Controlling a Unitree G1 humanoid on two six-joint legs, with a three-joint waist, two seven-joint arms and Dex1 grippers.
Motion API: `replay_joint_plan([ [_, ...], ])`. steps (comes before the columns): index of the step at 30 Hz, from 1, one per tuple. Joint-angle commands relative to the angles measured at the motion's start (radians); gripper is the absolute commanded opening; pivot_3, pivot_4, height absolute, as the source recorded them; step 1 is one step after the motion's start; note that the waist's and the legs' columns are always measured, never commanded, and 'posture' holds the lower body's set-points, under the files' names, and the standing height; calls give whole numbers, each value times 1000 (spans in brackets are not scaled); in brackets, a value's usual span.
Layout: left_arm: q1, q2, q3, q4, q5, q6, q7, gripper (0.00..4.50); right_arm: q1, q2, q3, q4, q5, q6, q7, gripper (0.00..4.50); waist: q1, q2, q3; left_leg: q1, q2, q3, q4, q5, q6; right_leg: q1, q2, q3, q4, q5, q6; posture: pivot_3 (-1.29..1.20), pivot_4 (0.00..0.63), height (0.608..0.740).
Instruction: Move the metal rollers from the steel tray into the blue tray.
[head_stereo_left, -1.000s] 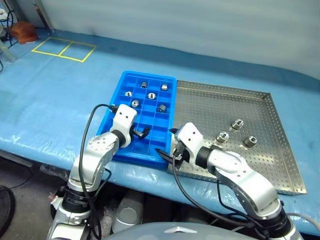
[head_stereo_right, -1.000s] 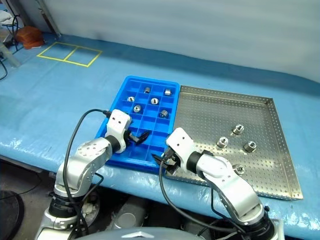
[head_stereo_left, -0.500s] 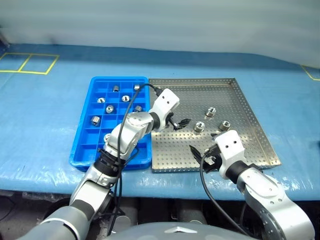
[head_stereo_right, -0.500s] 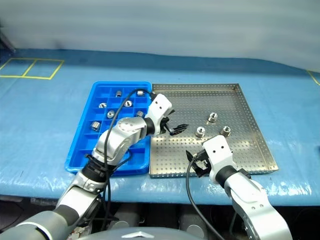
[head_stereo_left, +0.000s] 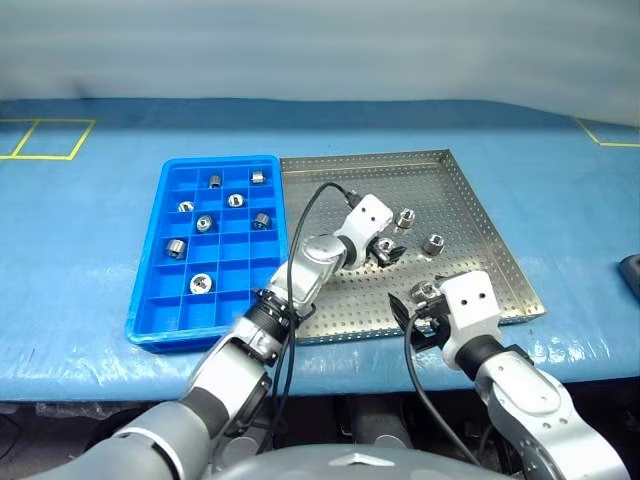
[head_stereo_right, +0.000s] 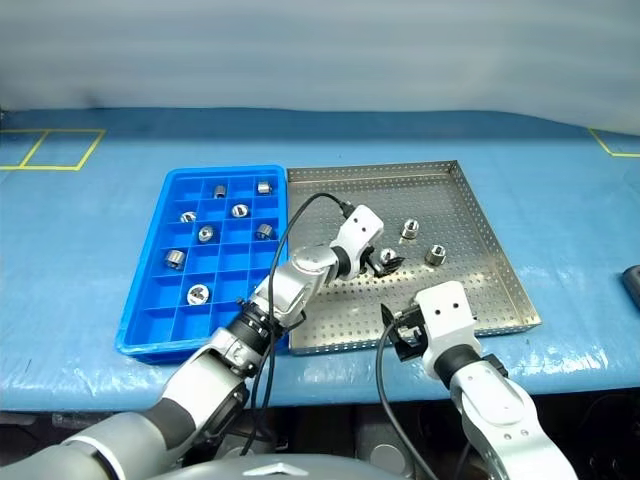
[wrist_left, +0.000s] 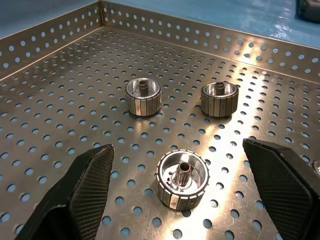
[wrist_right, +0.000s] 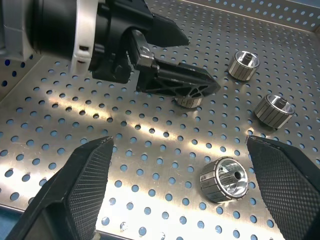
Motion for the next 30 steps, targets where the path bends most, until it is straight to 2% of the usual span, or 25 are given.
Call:
replay_joint_plan([
  [1,-43,-79,17,90,15,-81,22,4475,-10,0,4,-44,-9,-14,-7,4500,-3,0,0,0,0,0,0,0,0,0,0,0,0,0,0,-99,150,740],
  [7,-85,-127,26,243,24,-147,43,4475,-19,-6,7,-44,-7,-13,-5,4500,-3,0,0,0,0,0,0,0,0,0,0,0,0,0,0,-96,150,740],
  [11,-95,-143,37,277,17,-186,35,4475,-21,-6,9,-44,-6,-12,-5,4500,-4,0,0,0,0,0,0,0,0,0,0,0,0,0,1,-96,150,740],
  [14,-87,-146,40,247,-3,-188,-2,4475,-18,-5,11,-44,-6,-16,-7,4500,-5,0,0,0,0,0,0,0,0,0,0,0,0,0,1,-104,150,740],
  [20,-60,-121,17,116,-26,-83,-65,4475,-11,2,21,-44,-7,-18,-13,4500,-7,0,0,0,0,0,0,0,0,0,0,0,0,0,1,-103,150,740],
  [30,-62,-124,14,-22,-29,24,-8,4475,-36,3,35,-28,-5,-19,-6,4500,-7,0,0,0,0,0,0,0,0,0,0,1,0,1,1,-82,150,740],
])
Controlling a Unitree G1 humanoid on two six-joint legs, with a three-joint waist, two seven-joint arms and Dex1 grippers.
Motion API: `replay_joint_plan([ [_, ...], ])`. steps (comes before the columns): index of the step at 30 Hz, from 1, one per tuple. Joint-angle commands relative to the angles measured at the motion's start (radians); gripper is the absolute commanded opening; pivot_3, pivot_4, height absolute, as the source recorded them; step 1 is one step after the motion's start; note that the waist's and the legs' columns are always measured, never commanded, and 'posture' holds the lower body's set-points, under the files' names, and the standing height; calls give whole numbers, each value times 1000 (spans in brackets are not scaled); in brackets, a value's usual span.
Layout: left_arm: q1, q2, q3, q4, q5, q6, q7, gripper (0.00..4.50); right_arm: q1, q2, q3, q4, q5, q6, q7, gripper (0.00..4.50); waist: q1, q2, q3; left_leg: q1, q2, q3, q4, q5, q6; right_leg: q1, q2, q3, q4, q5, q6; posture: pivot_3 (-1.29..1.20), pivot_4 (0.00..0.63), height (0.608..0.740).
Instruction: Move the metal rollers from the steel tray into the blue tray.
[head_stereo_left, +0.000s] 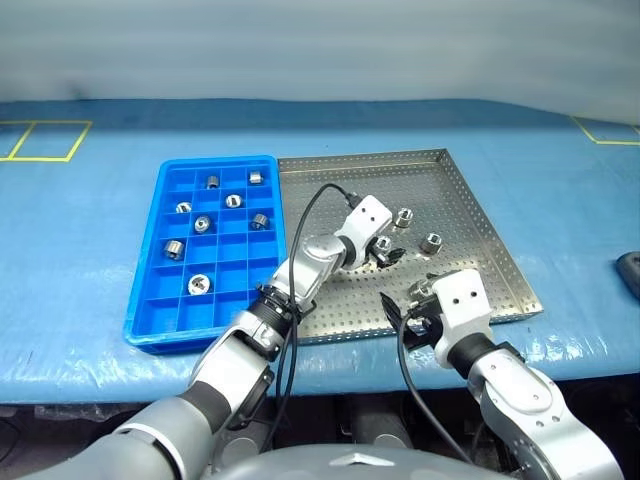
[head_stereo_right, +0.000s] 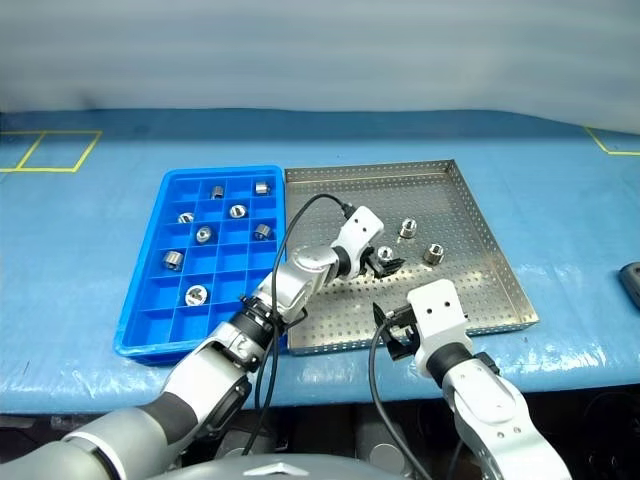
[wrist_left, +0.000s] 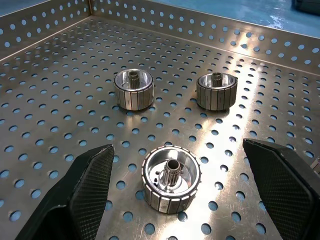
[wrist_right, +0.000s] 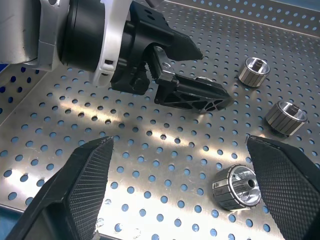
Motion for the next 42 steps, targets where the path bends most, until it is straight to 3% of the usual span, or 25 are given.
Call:
replay_joint_plan([
  [1,-28,-123,7,-51,-11,3,29,4475,-15,0,3,-25,-6,-19,1,4500,1,0,0,0,0,0,0,0,0,0,0,0,0,0,0,-82,150,740],
  [24,-75,-178,20,179,-50,-123,-7,4475,-44,2,27,-20,-11,-14,-7,4500,2,0,0,0,0,0,0,0,0,0,0,0,0,0,1,-86,150,740],
  [27,-76,-180,21,186,-48,-130,-6,3954,-43,3,28,-22,-12,-13,-9,4500,2,0,0,0,0,0,0,0,0,0,0,0,0,0,1,-86,150,740],
  [34,-75,-183,20,200,-47,-149,-11,1687,-42,3,26,-19,-15,-14,-8,4500,0,0,0,0,0,0,0,0,0,0,0,0,0,0,1,-100,150,740],
  [42,-45,-153,19,101,-67,-113,-35,1676,-47,7,35,-13,-15,-14,-4,4500,0,0,0,0,0,0,0,0,0,0,0,0,0,0,1,-80,150,740],
])
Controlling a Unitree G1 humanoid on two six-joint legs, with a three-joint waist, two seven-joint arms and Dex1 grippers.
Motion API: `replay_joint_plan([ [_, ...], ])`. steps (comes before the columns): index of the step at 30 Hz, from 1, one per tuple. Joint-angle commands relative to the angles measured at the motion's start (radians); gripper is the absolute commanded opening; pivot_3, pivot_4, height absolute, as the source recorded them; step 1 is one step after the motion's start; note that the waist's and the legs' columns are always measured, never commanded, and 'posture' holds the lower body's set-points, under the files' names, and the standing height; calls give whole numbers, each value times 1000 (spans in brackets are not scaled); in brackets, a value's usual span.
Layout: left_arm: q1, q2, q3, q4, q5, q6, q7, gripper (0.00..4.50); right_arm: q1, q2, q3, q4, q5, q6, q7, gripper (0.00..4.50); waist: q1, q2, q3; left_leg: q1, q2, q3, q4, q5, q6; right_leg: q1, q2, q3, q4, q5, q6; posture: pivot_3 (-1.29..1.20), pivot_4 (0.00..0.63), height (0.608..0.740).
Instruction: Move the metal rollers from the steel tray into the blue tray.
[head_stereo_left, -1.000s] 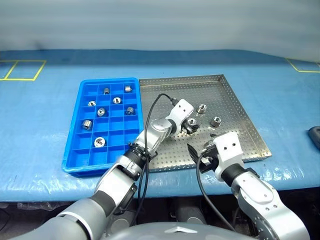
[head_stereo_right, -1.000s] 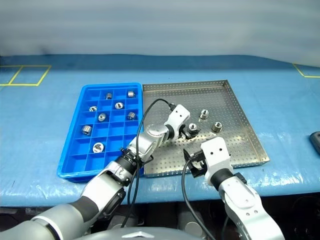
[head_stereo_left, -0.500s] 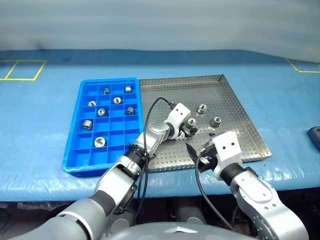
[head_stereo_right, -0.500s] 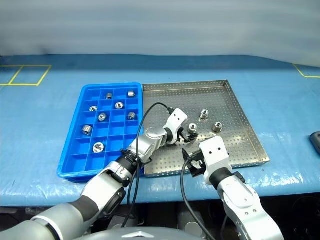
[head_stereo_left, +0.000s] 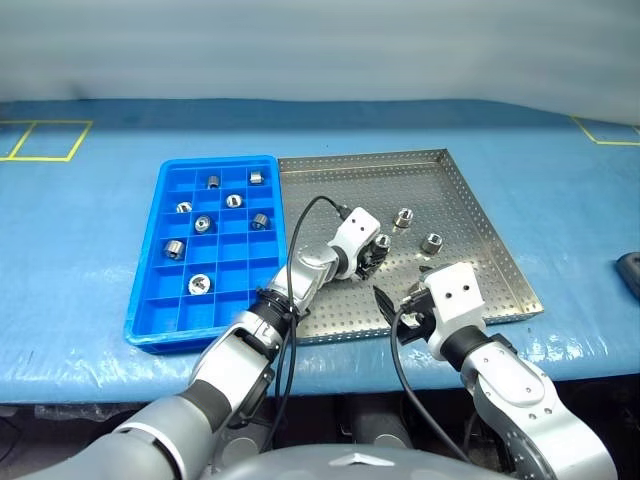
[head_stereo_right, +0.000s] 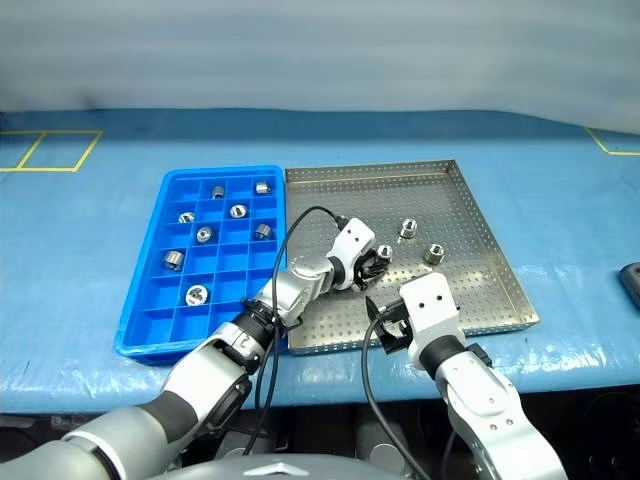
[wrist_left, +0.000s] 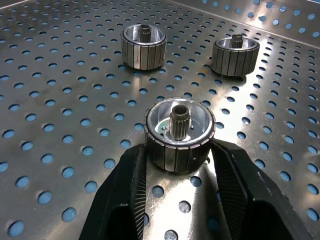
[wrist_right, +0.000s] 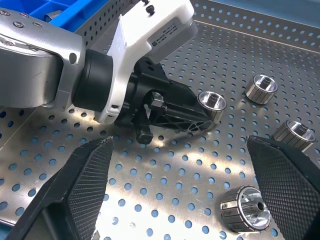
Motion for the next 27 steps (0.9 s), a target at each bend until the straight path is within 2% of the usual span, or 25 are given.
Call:
replay_joint_plan([
  [1,-24,-137,8,-149,-37,37,-27,1676,-9,4,3,-19,-2,-14,2,4500,0,0,0,0,0,0,0,0,0,0,0,0,0,0,0,-80,150,740],
  [6,37,-68,4,-378,-80,156,-48,1676,-24,6,16,-6,3,-15,11,4500,4,0,0,0,0,0,0,0,0,0,0,0,0,0,0,-28,150,740],
  [8,80,-9,14,-531,-106,234,-54,1676,-42,5,26,6,9,-15,22,4500,3,1,0,0,0,0,0,0,0,0,0,1,0,0,0,-7,150,740],
  [16,207,150,107,-961,-155,443,-16,1676,-138,-21,50,57,31,-14,83,4500,24,1,0,2,1,0,0,1,1,0,1,1,2,0,-1,87,150,740],
  [20,291,297,136,-1147,-140,478,-28,1676,-233,-50,93,117,47,-22,146,4500,38,1,0,2,1,0,0,1,1,1,0,1,1,1,0,190,150,740],
  [27,455,415,248,-1353,-150,547,41,1676,-419,-67,195,261,52,-72,255,4500,106,0,0,1,0,-2,-1,1,1,1,0,-1,0,0,0,322,150,740],
])
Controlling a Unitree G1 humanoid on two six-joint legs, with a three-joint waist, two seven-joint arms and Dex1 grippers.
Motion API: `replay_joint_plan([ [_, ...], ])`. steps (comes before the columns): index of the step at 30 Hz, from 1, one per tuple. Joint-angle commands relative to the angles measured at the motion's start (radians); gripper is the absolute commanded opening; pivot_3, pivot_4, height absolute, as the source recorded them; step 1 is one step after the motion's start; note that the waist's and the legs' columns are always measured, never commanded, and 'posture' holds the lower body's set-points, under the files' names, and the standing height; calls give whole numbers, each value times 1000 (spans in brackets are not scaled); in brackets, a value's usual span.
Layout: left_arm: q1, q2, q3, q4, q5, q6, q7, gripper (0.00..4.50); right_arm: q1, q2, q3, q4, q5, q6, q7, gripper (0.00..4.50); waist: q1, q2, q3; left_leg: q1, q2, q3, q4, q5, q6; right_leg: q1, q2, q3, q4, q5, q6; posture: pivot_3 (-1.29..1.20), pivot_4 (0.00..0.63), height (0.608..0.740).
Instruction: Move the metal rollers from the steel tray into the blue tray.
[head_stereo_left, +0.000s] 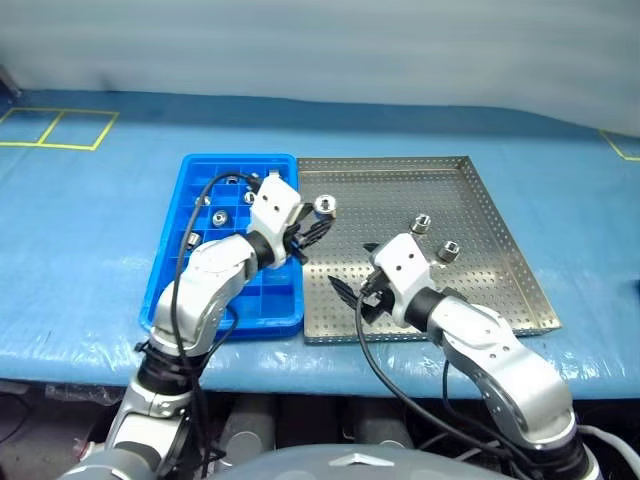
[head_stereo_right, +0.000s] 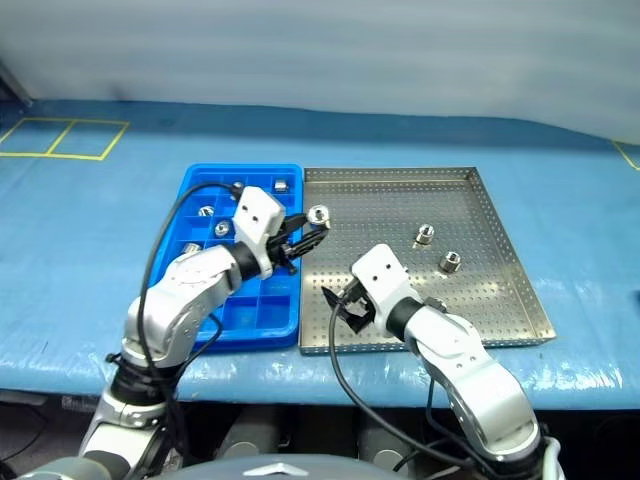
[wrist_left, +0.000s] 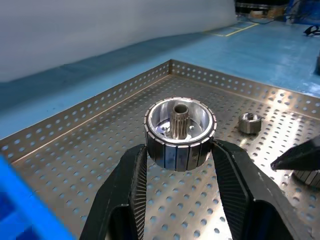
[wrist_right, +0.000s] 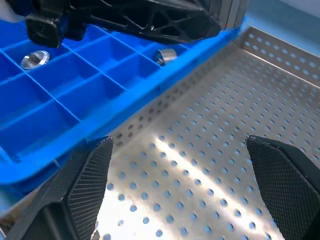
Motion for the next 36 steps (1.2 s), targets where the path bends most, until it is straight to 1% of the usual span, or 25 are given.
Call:
replay_joint_plan([
  [1,69,43,46,-126,14,4,36,1676,-88,6,59,64,2,-61,62,4500,18,0,0,0,0,0,0,0,0,0,0,0,0,0,0,344,150,740],
  [3,122,85,50,-162,38,4,50,1676,-133,11,96,107,1,-84,92,4500,28,0,0,0,0,1,0,0,0,0,-1,0,0,0,0,366,150,740],
  [5,166,101,66,-200,36,15,68,1676,-162,12,124,139,1,-106,121,4500,42,0,0,0,0,0,-1,0,0,0,0,0,-1,0,0,406,150,740],
  [9,277,142,110,-285,72,31,115,1676,-209,21,176,205,-1,-149,177,4500,85,0,1,-1,1,-1,-1,0,0,-1,-1,-2,-1,-1,-1,477,150,740],
  [15,402,133,192,-381,66,80,178,1676,-244,32,217,262,-4,-195,238,4500,156,0,1,-1,2,-1,-2,0,0,-1,-1,-3,-1,-1,-1,534,150,740],
  [18,449,123,214,-423,62,99,196,1676,-266,37,237,289,-6,-218,273,4500,206,0,1,-1,2,0,-2,-1,-1,-2,-2,-4,-1,-1,-2,577,150,740],
  [22,476,131,202,-432,70,110,202,1676,-285,48,257,314,-18,-239,297,4500,279,0,1,-2,2,1,-3,-1,-2,-5,-2,-6,-2,-2,-3,590,150,740],
  [24,479,127,195,-424,70,109,203,1676,-289,58,264,319,-21,-245,305,4500,317,0,1,-3,2,3,-3,-3,-4,-9,-2,-7,-2,-3,-4,589,150,740],
  [29,468,122,176,-395,60,105,192,1676,-281,68,264,312,-30,-244,306,4500,409,0,0,-9,3,5,-4,-4,-7,-17,0,-8,-1,-3,-5,575,150,740],
  [33,449,123,159,-377,53,100,178,1676,-263,64,256,292,-32,-232,295,4500,460,0,0,-10,3,6,-3,-4,-8,-18,0,-9,-1,-3,-5,543,150,740],
  [34,440,122,154,-372,49,99,173,1676,-257,61,253,286,-32,-228,291,4500,469,0,0,-10,3,6,-3,-7,-13,-18,0,-9,-1,-3,-5,530,150,740],
  [36,417,119,147,-363,43,97,164,1676,-248,58,248,276,-31,-222,285,4500,480,0,0,-10,3,6,-3,-8,-13,-18,0,-10,-1,-4,-5,530,150,740],
])
